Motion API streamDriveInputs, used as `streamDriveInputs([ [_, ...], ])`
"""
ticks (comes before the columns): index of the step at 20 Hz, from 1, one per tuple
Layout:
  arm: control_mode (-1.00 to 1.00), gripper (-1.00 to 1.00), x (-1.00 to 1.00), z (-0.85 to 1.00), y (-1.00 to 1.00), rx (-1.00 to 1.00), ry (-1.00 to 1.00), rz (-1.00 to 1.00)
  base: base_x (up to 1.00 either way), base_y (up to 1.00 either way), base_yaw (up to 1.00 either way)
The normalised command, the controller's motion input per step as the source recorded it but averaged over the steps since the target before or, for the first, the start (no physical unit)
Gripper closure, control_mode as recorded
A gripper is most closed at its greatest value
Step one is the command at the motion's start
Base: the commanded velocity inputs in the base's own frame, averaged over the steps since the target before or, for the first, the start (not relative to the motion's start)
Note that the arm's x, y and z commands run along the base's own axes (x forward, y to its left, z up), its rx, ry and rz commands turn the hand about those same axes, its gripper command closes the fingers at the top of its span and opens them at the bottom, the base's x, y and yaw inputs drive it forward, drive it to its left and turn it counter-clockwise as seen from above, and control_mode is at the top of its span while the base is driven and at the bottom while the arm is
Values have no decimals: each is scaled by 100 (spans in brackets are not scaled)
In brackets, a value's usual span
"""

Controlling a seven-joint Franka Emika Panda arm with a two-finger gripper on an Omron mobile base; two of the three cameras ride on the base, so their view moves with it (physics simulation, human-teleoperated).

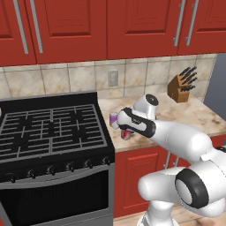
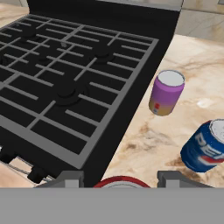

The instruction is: Four empty soda cans are scattered around the kitchen. Gather all the cans and cluster them next to the stove for recycling.

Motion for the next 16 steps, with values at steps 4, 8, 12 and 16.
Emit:
streamDriveInputs([
  [4,-100,100,11,-15,0,-1,0,0,0,0,0],
  [8,-100,100,22,-7,0,0,0,0,0,0,0],
  [12,-100,100,23,-16,0,0,0,0,0,0,0],
  [16,-100,100,10,-16,0,-1,0,0,0,0,0],
])
